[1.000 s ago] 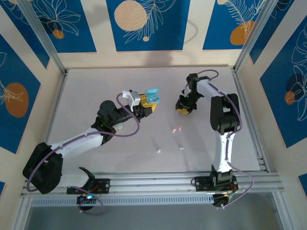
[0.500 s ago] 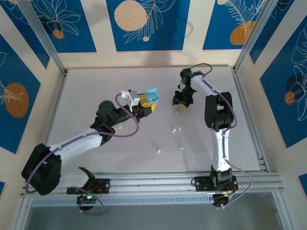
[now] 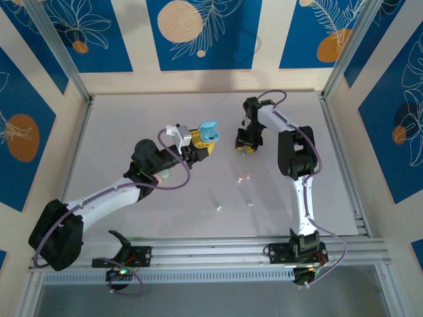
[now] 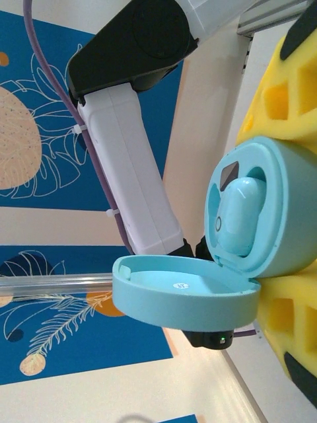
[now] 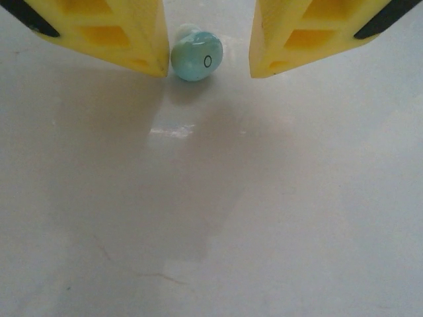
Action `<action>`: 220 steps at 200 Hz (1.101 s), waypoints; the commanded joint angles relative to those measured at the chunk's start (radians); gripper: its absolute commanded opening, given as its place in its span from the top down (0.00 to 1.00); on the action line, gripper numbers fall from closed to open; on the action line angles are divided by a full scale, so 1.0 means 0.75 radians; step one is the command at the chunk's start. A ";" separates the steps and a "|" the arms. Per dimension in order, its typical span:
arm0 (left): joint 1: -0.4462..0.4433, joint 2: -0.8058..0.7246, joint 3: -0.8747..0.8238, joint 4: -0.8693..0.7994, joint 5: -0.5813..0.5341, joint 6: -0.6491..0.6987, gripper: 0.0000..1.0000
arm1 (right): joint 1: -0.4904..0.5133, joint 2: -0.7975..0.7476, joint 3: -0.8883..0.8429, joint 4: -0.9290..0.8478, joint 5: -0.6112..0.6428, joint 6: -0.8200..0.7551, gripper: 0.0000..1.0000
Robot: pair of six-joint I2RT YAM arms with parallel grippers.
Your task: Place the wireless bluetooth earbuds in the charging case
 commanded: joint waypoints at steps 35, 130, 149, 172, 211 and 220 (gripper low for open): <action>-0.008 -0.043 -0.016 0.029 -0.007 0.024 0.75 | 0.031 0.054 0.062 -0.055 0.034 -0.016 0.66; -0.006 -0.031 -0.010 0.034 -0.005 0.016 0.75 | 0.049 0.083 0.079 -0.095 0.108 -0.150 0.70; -0.008 -0.029 -0.010 0.036 -0.008 0.014 0.75 | 0.054 0.089 0.081 -0.100 0.127 -0.172 0.73; -0.008 -0.025 -0.010 0.042 -0.008 0.013 0.75 | 0.054 0.101 0.095 -0.108 0.138 -0.182 0.76; -0.006 -0.027 -0.012 0.041 -0.013 0.014 0.75 | 0.054 0.046 0.112 -0.121 0.088 -0.164 0.79; -0.007 -0.023 -0.013 0.041 -0.011 0.015 0.75 | 0.055 0.003 0.104 -0.116 0.055 -0.158 0.79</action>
